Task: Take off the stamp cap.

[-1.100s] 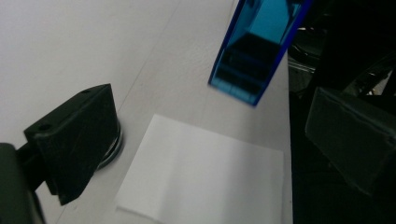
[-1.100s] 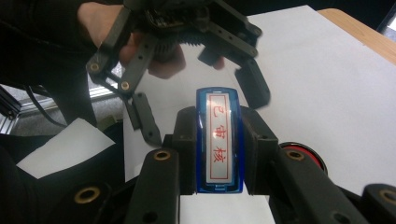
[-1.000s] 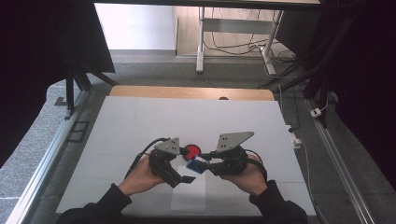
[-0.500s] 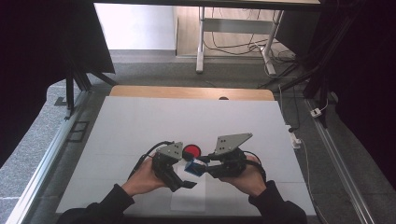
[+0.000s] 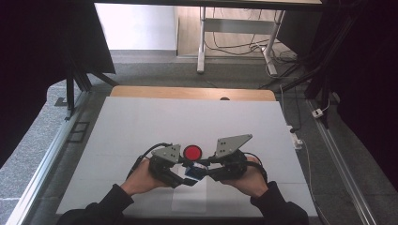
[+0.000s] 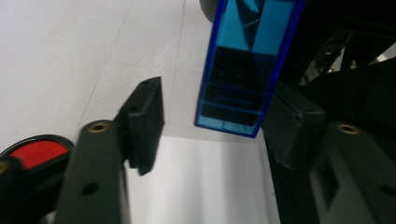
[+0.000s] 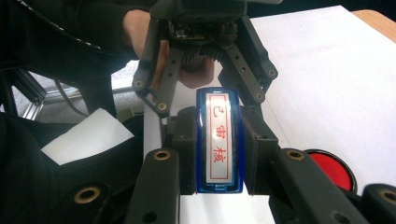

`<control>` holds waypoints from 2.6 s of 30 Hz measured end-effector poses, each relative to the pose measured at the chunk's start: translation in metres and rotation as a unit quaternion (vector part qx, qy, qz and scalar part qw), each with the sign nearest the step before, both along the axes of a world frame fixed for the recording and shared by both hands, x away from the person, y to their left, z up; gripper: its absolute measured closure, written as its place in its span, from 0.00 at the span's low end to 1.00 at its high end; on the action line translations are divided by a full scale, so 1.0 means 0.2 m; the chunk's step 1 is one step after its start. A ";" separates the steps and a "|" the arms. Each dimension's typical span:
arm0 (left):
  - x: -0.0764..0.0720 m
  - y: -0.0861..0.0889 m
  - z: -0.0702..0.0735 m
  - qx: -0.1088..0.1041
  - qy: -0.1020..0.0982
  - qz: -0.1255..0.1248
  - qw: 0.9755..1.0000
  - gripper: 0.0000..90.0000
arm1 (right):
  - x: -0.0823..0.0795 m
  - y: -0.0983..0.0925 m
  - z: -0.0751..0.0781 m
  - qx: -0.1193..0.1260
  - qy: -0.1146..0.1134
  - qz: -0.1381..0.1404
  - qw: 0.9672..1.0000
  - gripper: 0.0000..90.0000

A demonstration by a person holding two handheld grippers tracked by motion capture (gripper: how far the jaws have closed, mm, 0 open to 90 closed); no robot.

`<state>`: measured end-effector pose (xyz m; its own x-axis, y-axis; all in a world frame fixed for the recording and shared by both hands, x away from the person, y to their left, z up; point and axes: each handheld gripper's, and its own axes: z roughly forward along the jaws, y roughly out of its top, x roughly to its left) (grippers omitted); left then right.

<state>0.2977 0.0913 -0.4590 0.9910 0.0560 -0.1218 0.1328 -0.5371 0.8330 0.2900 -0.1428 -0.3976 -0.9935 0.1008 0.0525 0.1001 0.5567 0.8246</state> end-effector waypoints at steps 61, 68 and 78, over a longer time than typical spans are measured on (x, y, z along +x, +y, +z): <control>-0.03 0.04 0.03 -0.029 -0.030 -0.046 0.998 0.77 | -0.01 -0.02 0.02 0.026 0.005 0.033 0.999 0.79; -0.02 0.04 0.03 -0.024 -0.019 -0.037 0.999 0.77 | -0.05 0.00 0.04 0.011 -0.040 0.027 0.999 0.79; -0.05 0.04 0.04 -0.027 -0.061 -0.058 0.996 0.77 | 0.00 -0.02 0.02 0.036 0.021 0.041 0.998 0.79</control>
